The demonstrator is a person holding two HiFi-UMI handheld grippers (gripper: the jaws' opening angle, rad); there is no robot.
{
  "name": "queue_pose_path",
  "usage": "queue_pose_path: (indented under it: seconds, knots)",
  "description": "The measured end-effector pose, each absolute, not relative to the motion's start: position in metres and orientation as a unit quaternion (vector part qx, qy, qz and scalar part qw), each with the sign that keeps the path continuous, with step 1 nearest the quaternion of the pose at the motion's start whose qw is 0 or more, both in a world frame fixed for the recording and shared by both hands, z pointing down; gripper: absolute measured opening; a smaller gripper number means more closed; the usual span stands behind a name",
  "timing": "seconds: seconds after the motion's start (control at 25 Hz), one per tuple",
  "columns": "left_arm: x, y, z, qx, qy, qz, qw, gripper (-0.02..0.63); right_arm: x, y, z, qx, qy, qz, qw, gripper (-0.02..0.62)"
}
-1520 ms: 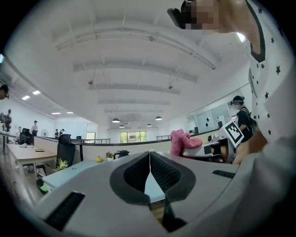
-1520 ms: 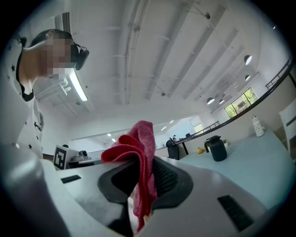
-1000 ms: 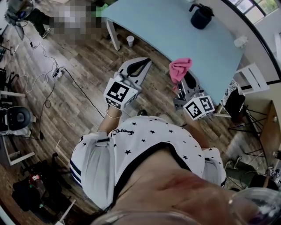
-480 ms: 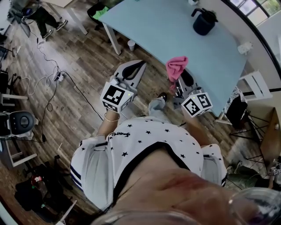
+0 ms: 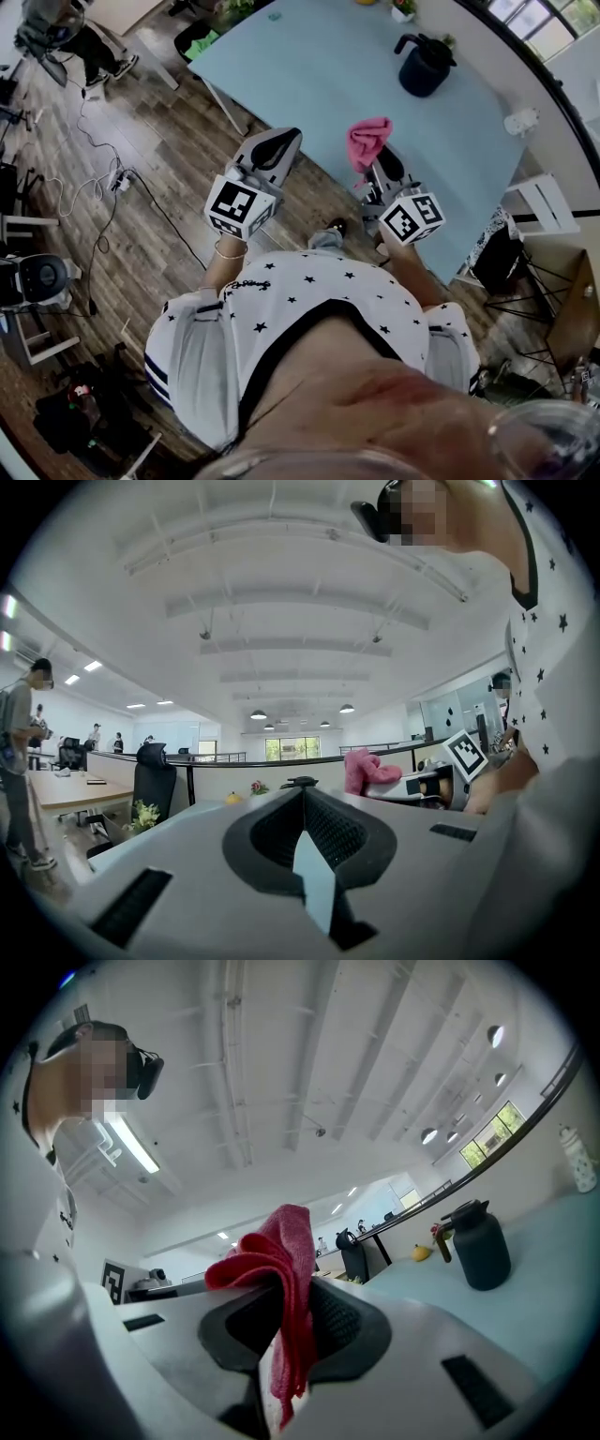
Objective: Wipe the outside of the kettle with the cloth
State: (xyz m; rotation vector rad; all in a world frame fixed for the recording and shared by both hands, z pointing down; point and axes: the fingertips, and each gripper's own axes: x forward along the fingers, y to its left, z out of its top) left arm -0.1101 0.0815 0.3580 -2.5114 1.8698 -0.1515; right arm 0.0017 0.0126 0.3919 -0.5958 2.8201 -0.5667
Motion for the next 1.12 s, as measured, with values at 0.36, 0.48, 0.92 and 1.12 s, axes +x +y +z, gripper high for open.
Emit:
queue_pose_path:
  seconds: [0.36,0.48,0.92,1.12]
  knots:
    - [-0.093,0.003,0.344,-0.813,0.577,-0.07,0.017,0.029,0.019,-0.06,0.389,-0.216,0.948,-0.202,0.118,0.071]
    - [-0.089,-0.023,0.352,-0.814,0.575,-0.073,0.016,0.029,0.024,-0.086,0.399,-0.227,0.945,-0.207,0.113,0.071]
    - [-0.097,-0.082,0.367,-0.822,0.564,-0.076,0.001,0.029,0.034,-0.147,0.417,-0.281,0.932,-0.21,0.089,0.071]
    - [-0.101,-0.128,0.367,-0.848,0.525,-0.077,0.001,0.029,0.032,-0.184,0.416,-0.334,0.916,-0.204,0.091,0.071]
